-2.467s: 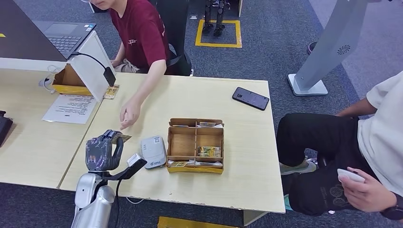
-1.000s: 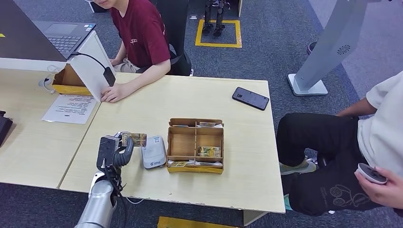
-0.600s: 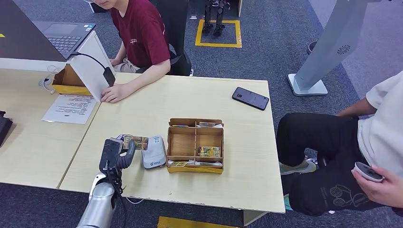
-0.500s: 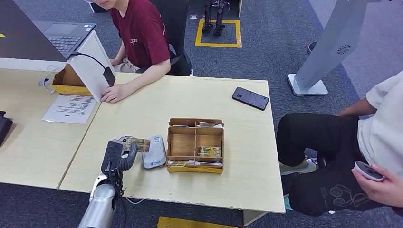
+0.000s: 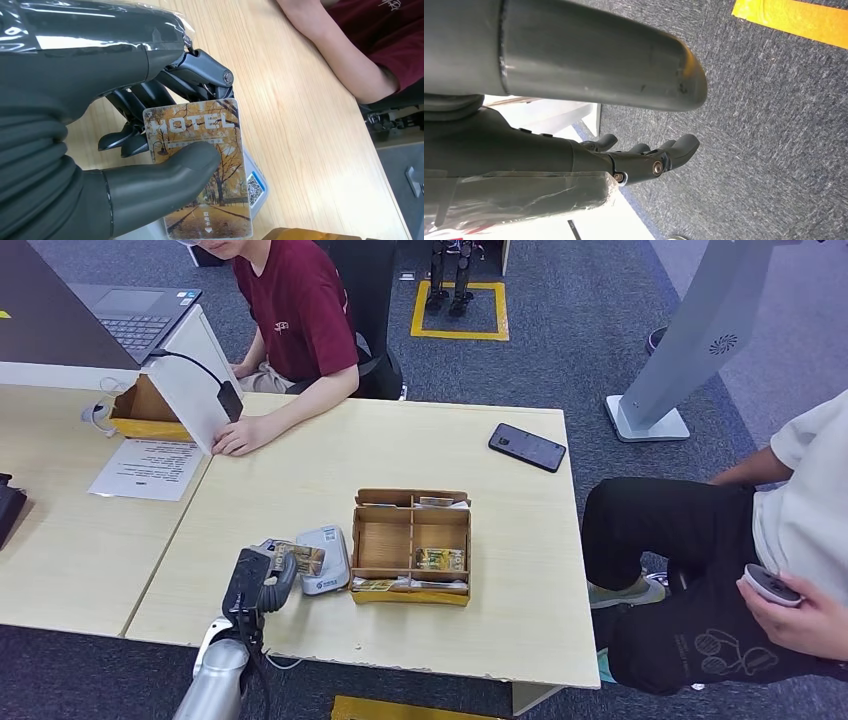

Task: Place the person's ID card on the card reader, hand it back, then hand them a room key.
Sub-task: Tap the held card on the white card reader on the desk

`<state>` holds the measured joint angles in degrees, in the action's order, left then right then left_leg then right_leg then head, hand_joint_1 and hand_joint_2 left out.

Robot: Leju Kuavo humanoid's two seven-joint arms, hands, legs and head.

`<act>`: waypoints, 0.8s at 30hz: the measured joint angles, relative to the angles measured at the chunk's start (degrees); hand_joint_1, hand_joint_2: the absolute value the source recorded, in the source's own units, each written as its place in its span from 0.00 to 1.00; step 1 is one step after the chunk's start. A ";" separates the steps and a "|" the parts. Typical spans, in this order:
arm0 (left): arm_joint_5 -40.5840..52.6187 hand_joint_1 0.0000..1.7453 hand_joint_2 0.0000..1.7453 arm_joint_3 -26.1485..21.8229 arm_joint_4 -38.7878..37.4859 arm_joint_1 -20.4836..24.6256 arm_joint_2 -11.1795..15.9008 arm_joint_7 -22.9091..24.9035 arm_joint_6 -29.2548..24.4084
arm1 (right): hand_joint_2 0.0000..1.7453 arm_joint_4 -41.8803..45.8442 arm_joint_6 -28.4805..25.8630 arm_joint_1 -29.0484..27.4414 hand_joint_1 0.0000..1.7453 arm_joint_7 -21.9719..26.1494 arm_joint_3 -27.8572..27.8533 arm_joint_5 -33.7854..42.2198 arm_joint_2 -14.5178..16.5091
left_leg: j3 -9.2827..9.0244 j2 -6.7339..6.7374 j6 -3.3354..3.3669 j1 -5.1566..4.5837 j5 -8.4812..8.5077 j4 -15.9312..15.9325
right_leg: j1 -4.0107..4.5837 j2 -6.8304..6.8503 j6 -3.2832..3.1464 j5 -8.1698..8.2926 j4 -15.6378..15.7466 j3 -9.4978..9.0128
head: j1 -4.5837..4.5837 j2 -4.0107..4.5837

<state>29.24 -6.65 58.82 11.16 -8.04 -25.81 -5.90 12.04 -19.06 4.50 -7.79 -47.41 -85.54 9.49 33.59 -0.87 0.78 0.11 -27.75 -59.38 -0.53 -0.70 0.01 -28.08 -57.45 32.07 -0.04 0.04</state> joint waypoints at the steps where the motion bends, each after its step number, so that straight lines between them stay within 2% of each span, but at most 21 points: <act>1: 0.00 1.00 1.00 0.11 0.00 0.00 0.00 0.00 0.00 | 0.00 0.00 0.00 0.00 0.00 -0.01 -0.01 0.00 0.00 | 0.00 0.00 0.00 0.00 0.00 0.00 | 0.00 0.00 0.00 0.00 0.00 0.00 | 0.00 0.00; 15: -1.54 1.00 1.00 1.93 0.45 -0.27 -1.36 1.31 0.10 | 0.00 0.00 -0.01 0.01 0.00 -0.55 -0.09 -0.66 0.00 | 0.00 0.00 0.00 0.00 0.00 0.00 | 0.00 0.00 0.00 0.00 0.00 0.00 | -0.01 0.00; 24: -3.55 1.00 1.00 1.96 3.15 -2.42 -1.51 1.60 1.39 | 0.00 0.00 0.21 0.01 0.00 -0.71 -0.08 -0.83 0.16 | 0.00 -0.01 0.00 0.00 0.00 0.00 | 0.01 0.01 0.00 0.00 0.00 0.01 | 0.00 0.00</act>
<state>25.70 -4.69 61.97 8.75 -9.56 -24.21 -4.51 12.04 -18.85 4.51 -8.50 -47.50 -86.37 9.65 33.60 -0.88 0.78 0.11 -27.75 -59.38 -0.53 -0.69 0.00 -28.08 -57.45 32.08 -0.04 0.04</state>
